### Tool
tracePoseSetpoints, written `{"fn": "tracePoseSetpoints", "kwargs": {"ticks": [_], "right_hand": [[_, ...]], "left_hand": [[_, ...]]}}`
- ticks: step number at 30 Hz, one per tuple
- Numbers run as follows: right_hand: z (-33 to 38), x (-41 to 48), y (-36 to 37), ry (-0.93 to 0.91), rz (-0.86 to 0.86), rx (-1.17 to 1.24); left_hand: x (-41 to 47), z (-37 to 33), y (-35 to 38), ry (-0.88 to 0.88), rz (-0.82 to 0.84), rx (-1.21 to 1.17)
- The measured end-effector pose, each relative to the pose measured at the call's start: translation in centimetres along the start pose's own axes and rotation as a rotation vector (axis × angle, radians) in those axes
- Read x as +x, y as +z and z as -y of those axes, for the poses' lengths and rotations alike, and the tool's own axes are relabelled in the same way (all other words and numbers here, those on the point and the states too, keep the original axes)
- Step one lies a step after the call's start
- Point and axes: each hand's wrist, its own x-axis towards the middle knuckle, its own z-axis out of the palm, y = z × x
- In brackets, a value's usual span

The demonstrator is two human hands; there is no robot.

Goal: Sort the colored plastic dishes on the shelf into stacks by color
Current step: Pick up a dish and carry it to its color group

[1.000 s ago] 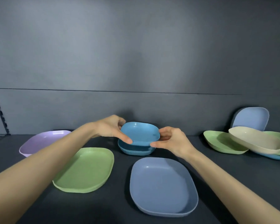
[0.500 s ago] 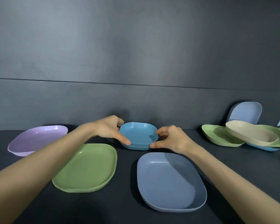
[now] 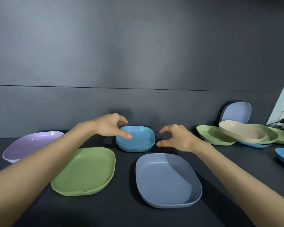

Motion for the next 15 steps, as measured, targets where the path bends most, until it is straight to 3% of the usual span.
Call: {"fn": "tracePoseSetpoints", "kwargs": {"ticks": [7, 15], "right_hand": [[-2.6, -2.4, -6.2, 0.076, -0.154, -0.214], [-8.3, -7.2, -14.0, 0.188, -0.319, -0.285]], "left_hand": [[1.6, -7.6, -1.5, 0.255, -0.194, 0.182], [3.9, -17.5, 0.8, 0.470, -0.279, 0.417]]}}
